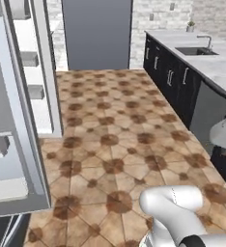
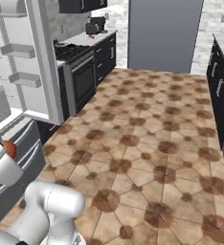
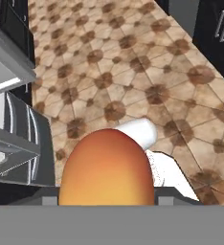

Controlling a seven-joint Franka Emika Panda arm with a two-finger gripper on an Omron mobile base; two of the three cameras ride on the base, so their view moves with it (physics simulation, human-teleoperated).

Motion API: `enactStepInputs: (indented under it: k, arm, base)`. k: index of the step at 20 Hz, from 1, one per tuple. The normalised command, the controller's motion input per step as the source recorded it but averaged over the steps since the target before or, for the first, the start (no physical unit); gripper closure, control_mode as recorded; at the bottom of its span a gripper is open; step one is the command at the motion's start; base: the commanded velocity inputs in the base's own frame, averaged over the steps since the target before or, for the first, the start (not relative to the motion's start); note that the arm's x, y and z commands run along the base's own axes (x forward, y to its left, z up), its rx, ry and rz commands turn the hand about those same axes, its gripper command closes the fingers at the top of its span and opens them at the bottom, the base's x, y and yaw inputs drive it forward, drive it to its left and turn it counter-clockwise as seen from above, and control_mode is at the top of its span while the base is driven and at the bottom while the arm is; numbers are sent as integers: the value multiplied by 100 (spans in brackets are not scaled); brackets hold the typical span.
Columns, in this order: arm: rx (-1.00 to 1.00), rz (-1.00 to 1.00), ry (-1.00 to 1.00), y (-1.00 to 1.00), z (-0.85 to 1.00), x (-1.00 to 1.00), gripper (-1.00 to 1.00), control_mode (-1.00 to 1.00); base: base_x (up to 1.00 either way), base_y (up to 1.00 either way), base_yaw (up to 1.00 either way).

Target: Place the cold items (mango and lime) from the fridge in one tupperware on the dining counter. Place the warm items (hot dog and kebab skewer) in the stove area in another tupperware.

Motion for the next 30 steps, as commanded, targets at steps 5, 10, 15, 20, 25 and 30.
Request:
enactStepInputs:
  k: [5, 10, 15, 20, 25, 30]
  arm:
    - [0, 0, 0, 0, 0, 0, 100, 100]
    - [0, 0, 0, 0, 0, 0, 100, 100]
    - [0, 0, 0, 0, 0, 0, 100, 100]
    - [0, 0, 0, 0, 0, 0, 100, 100]
    - [0, 0, 0, 0, 0, 0, 100, 100]
    - [0, 0, 0, 0, 0, 0, 100, 100]
  base:
    - [-48, -100, -36]
    - [-38, -100, -24]
    - [-6, -100, -4]
    - [0, -100, 0]
    - [-9, -100, -20]
    - [0, -100, -17]
